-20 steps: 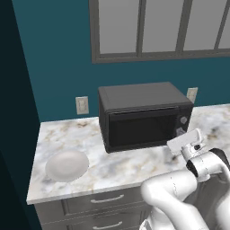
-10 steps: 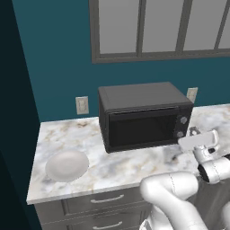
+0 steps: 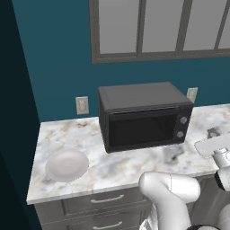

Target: Pull the toaster oven rack outwards. Pick up the baguette from the plate and place it on the toaster oven rack. Close the toaster oven door fully and set the temperature to the lowest setting.

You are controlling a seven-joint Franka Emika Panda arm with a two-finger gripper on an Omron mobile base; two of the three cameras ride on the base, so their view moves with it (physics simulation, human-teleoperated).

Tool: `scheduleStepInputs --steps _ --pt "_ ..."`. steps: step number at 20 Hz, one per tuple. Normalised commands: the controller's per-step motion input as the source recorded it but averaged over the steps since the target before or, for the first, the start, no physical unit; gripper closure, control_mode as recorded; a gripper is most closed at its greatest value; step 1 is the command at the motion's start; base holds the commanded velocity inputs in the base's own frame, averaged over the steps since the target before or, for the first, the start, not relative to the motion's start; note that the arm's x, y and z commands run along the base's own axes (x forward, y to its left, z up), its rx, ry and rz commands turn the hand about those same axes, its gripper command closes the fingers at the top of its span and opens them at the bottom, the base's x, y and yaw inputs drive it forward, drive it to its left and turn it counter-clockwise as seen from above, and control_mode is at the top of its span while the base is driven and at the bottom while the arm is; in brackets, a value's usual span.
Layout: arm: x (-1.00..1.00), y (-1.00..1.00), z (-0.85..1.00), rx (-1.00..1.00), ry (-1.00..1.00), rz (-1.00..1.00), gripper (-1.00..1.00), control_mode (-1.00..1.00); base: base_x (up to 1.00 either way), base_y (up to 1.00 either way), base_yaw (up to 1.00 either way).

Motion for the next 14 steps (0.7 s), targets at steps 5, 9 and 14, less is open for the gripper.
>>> scheduleStepInputs --steps 5,9,14 --pt "-0.29 0.00 0.21 -0.02 0.28 0.10 1.00 -1.00 0.00 0.00 0.00" --pt "-0.01 0.00 0.00 -0.08 0.22 0.09 1.00 -1.00 0.00 0.00 0.00" --pt "0.00 0.05 0.03 -0.14 0.24 0.05 1.00 -1.00 0.00 0.00 0.00"
